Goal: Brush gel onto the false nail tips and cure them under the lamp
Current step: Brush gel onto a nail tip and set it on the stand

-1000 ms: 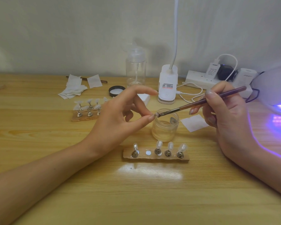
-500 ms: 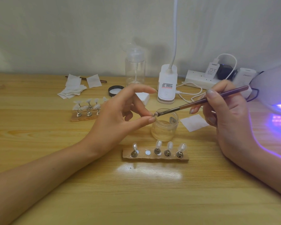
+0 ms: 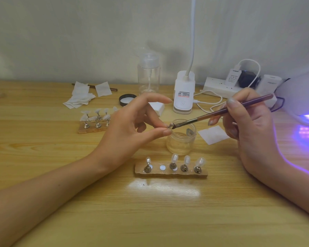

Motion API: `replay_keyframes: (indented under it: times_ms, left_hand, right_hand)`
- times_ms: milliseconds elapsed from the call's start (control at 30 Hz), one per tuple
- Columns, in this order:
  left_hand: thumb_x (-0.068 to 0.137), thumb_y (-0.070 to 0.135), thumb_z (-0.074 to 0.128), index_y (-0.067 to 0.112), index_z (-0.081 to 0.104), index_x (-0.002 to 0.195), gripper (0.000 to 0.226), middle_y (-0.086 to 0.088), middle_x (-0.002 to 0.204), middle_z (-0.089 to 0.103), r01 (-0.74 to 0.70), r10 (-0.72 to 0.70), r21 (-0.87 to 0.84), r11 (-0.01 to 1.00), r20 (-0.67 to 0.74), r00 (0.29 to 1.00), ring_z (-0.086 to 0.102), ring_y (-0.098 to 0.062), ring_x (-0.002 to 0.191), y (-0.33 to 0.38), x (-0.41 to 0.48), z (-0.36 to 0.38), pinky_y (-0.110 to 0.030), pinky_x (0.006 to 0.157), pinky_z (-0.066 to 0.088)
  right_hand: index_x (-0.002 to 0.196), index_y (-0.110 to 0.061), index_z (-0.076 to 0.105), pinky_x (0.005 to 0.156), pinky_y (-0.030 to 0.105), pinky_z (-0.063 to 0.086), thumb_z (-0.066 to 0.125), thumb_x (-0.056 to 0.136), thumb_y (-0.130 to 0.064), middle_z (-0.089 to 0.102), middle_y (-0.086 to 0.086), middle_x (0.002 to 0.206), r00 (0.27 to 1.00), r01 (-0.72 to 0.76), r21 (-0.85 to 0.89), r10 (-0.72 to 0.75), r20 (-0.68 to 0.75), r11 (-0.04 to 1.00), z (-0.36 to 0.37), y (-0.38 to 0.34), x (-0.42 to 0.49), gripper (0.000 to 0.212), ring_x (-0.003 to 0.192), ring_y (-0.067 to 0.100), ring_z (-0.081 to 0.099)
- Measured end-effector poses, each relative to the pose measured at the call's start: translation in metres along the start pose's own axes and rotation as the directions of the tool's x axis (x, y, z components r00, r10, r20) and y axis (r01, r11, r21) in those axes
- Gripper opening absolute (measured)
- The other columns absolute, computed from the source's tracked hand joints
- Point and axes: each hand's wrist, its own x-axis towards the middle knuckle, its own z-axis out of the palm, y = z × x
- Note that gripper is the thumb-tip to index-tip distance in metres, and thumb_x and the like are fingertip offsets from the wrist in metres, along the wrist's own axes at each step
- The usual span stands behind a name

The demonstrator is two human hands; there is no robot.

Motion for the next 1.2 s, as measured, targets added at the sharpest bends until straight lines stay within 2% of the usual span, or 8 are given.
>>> replay_keyframes:
  times_ms: [133, 333, 433, 667, 833, 933, 1067, 1200]
  left_hand:
    - [0.082, 0.017, 0.08, 0.027, 0.061, 0.123, 0.047, 0.006, 0.078, 0.069, -0.002, 0.002, -0.003, 1.0, -0.002, 1.0, 0.07, -0.01, 0.079, 0.0006, 0.0002, 0.0005, -0.036, 0.057, 0.042]
    - [0.082, 0.015, 0.08, 0.025, 0.061, 0.124, 0.047, 0.007, 0.078, 0.069, -0.003, 0.003, -0.001, 1.0, 0.001, 1.0, 0.07, -0.009, 0.08, 0.0003, -0.0006, -0.0002, -0.036, 0.056, 0.042]
    - [0.082, 0.013, 0.081, 0.024, 0.062, 0.124, 0.047, 0.007, 0.078, 0.069, 0.004, -0.004, -0.009, 1.0, 0.002, 1.0, 0.068, -0.007, 0.078, 0.0003, 0.0, -0.0001, -0.033, 0.057, 0.041]
    - [0.082, 0.015, 0.08, 0.023, 0.062, 0.124, 0.047, 0.003, 0.078, 0.069, 0.002, -0.002, -0.001, 1.0, -0.001, 1.0, 0.069, -0.008, 0.078, 0.0009, 0.0, -0.0002, -0.039, 0.057, 0.042]
    - [0.082, 0.015, 0.081, 0.022, 0.062, 0.124, 0.046, 0.005, 0.079, 0.071, -0.004, 0.004, 0.014, 1.0, -0.002, 1.0, 0.068, -0.009, 0.078, 0.0007, 0.0, -0.0006, -0.029, 0.055, 0.041]
    - [0.083, 0.014, 0.08, 0.023, 0.063, 0.122, 0.043, 0.007, 0.08, 0.071, -0.013, 0.013, 0.022, 1.0, 0.0, 1.0, 0.068, -0.01, 0.079, 0.0002, 0.0, -0.0009, -0.021, 0.057, 0.041]
    - [0.085, 0.013, 0.079, 0.022, 0.063, 0.122, 0.041, 0.007, 0.08, 0.071, -0.04, 0.04, 0.032, 0.999, -0.002, 0.999, 0.07, -0.017, 0.084, 0.0002, 0.0003, -0.0009, -0.022, 0.058, 0.041]
    - [0.087, 0.01, 0.078, 0.02, 0.063, 0.124, 0.041, 0.002, 0.082, 0.072, -0.049, 0.049, 0.042, 0.998, -0.003, 0.999, 0.069, -0.015, 0.085, 0.0002, 0.0002, -0.0007, -0.025, 0.057, 0.041]
  right_hand:
    - [0.077, -0.031, 0.05, 0.045, 0.017, 0.028, 0.049, 0.1, -0.021, 0.069, 0.008, 0.067, 1.0, -0.022, -0.021, 0.021, -0.018, 1.0, -0.0005, 0.0012, 0.0, 0.024, 0.047, 0.015, 0.029]
    - [0.075, -0.034, 0.053, 0.045, 0.018, 0.028, 0.052, 0.095, -0.03, 0.069, 0.007, 0.067, 0.999, 0.008, 0.054, -0.007, -0.032, 0.999, -0.001, -0.0006, 0.0017, 0.02, 0.046, 0.01, 0.035]
    - [0.076, -0.034, 0.053, 0.045, 0.018, 0.028, 0.053, 0.096, -0.031, 0.07, 0.008, 0.069, 1.0, -0.004, 0.031, 0.004, -0.005, 1.0, 0.0002, 0.0, 0.0013, 0.02, 0.046, 0.011, 0.033]
    - [0.079, -0.026, 0.048, 0.045, 0.018, 0.027, 0.05, 0.099, -0.022, 0.071, 0.008, 0.068, 0.999, -0.045, -0.019, 0.045, -0.022, 0.999, -0.001, 0.002, 0.0012, 0.021, 0.046, 0.018, 0.026]
    - [0.076, -0.03, 0.048, 0.044, 0.018, 0.026, 0.05, 0.099, -0.023, 0.069, 0.006, 0.065, 0.997, -0.015, 0.032, 0.017, -0.072, 0.999, -0.0021, 0.0006, 0.001, 0.023, 0.045, 0.01, 0.033]
    - [0.076, -0.033, 0.052, 0.044, 0.019, 0.026, 0.052, 0.096, -0.029, 0.069, 0.006, 0.066, 0.999, 0.003, 0.06, -0.001, -0.037, 0.998, -0.0009, -0.0004, 0.0015, 0.021, 0.044, 0.009, 0.033]
    - [0.075, -0.033, 0.053, 0.045, 0.015, 0.028, 0.054, 0.096, -0.03, 0.07, 0.009, 0.068, 1.0, -0.016, 0.038, 0.016, -0.002, 0.999, -0.0003, -0.0007, 0.0006, 0.021, 0.044, 0.009, 0.031]
    - [0.076, -0.03, 0.05, 0.046, 0.014, 0.029, 0.051, 0.098, -0.022, 0.069, 0.008, 0.066, 0.999, -0.039, 0.001, 0.039, -0.038, 0.999, -0.0012, 0.0007, 0.0004, 0.024, 0.044, 0.011, 0.03]
